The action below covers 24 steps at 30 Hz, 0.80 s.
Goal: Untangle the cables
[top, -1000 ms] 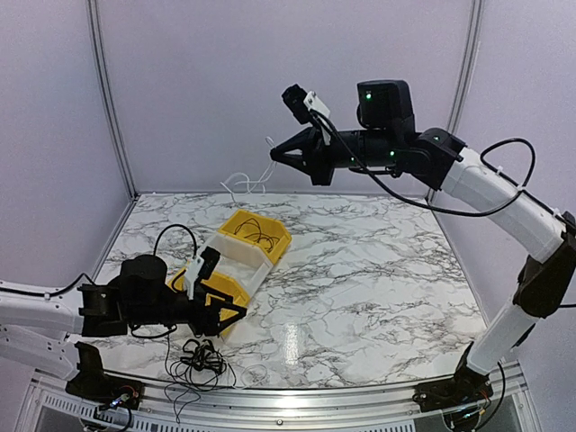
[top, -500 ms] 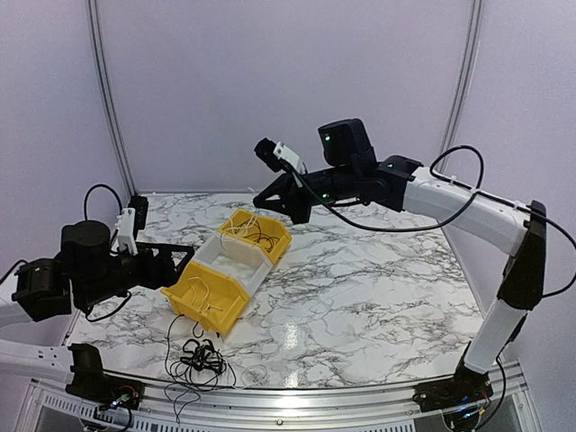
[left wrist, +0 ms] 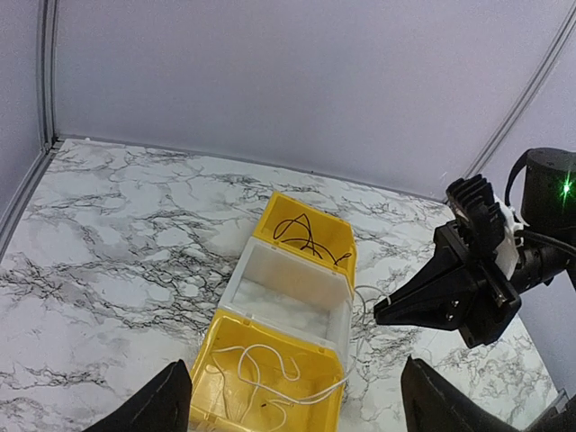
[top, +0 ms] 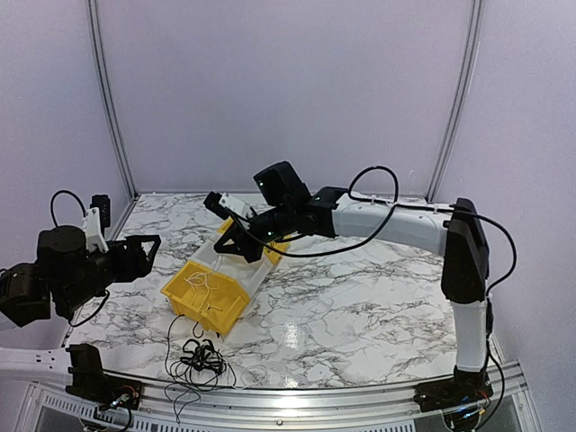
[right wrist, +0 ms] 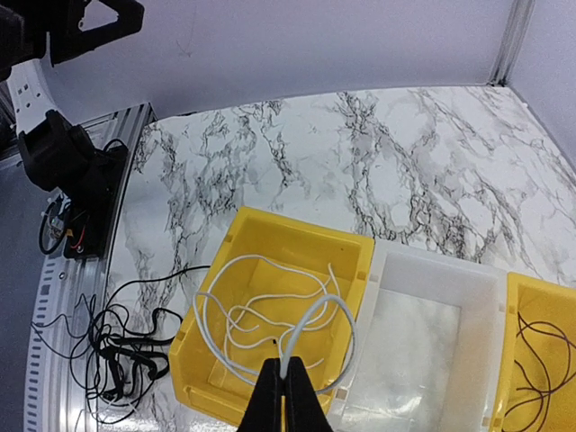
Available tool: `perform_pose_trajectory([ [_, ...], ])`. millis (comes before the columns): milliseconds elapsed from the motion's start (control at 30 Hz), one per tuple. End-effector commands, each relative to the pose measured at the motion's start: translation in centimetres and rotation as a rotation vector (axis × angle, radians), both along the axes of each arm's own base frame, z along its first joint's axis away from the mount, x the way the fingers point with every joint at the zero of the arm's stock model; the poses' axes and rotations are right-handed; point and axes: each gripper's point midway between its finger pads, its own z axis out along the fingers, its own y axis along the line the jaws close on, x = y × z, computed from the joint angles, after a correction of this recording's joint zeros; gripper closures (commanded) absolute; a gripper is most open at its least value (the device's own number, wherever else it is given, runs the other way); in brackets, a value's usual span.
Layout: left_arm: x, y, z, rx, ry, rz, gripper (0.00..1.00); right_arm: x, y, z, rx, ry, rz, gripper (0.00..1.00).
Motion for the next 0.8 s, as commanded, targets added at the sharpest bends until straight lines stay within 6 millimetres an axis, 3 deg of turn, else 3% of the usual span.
perform_pose_trajectory([
  [0, 0.0, 1.2, 0.3, 0.012, -0.014, 0.046, 0.16, 1.2, 2.3, -0.3, 0.032, 0.002, -0.027, 1.00],
  [167, 0.1, 1.2, -0.1, 0.028, -0.010, 0.049, 0.15, 2.0, 3.5, -4.1, -0.024, -0.001, -0.044, 1.00],
  [300, 0.2, 1.4, -0.3, 0.020, -0.007, 0.070, 0.12, 1.5, 4.3, -7.0, -0.078, -0.014, -0.030, 1.00],
  [633, 0.4, 1.3, -1.2, 0.040, 0.007, 0.073, 0.10, 0.4, 5.2, -11.3, -0.183, -0.121, -0.022, 1.00],
  [733, 0.4, 1.2, -1.5, 0.048, 0.011, 0.071, 0.09, 0.3, 5.2, -11.4, -0.199, -0.151, -0.011, 0.98],
  [767, 0.3, 1.2, -1.5, 0.046, 0.011, 0.069, 0.09, 0.3, 5.1, -10.6, -0.192, -0.161, -0.013, 0.94],
])
